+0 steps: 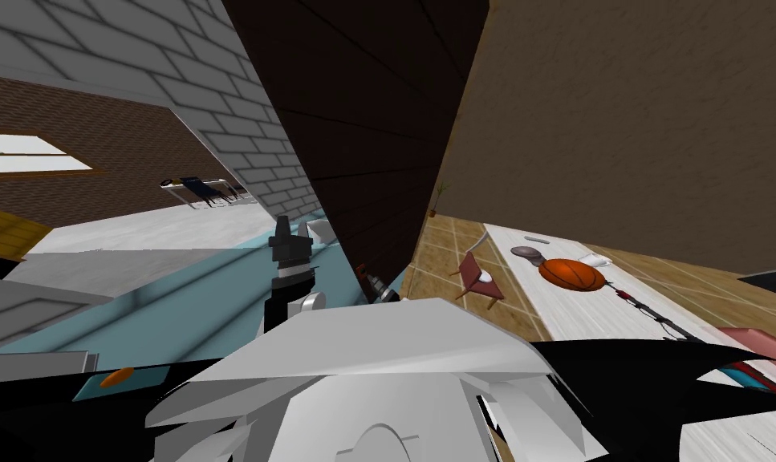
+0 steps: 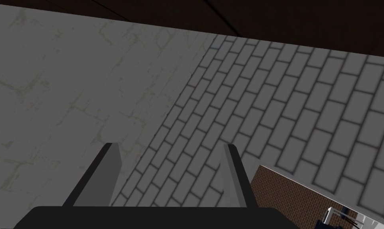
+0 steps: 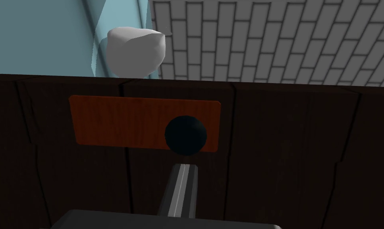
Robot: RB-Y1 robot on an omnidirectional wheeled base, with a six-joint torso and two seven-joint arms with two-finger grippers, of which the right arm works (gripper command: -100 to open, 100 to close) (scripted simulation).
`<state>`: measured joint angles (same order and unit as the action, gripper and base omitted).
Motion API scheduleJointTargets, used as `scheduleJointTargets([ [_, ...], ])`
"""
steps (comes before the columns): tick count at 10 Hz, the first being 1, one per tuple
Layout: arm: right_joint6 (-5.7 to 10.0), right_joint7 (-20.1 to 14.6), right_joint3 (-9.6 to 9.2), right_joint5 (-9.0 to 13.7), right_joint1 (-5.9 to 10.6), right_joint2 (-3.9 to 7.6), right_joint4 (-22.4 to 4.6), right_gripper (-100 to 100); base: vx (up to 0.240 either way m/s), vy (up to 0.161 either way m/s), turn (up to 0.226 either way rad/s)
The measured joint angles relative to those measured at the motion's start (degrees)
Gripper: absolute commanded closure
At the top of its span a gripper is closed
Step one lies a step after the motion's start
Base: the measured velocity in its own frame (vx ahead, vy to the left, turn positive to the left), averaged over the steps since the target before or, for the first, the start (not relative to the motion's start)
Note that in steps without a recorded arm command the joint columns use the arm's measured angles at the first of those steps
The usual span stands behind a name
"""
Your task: Push the door open
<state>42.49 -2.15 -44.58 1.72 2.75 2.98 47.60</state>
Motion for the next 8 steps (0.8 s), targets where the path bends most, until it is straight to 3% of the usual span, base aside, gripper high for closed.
scheduleJointTargets([
  [3,0.06,0.4,1.29,0.5,-0.47,0.34,0.2,-100,-0.188,-0.073,-0.080],
  [8,-0.19,0.6,2.06,0.6,0.04,0.53,-0.5,-100,0.135,0.124,0.026],
])
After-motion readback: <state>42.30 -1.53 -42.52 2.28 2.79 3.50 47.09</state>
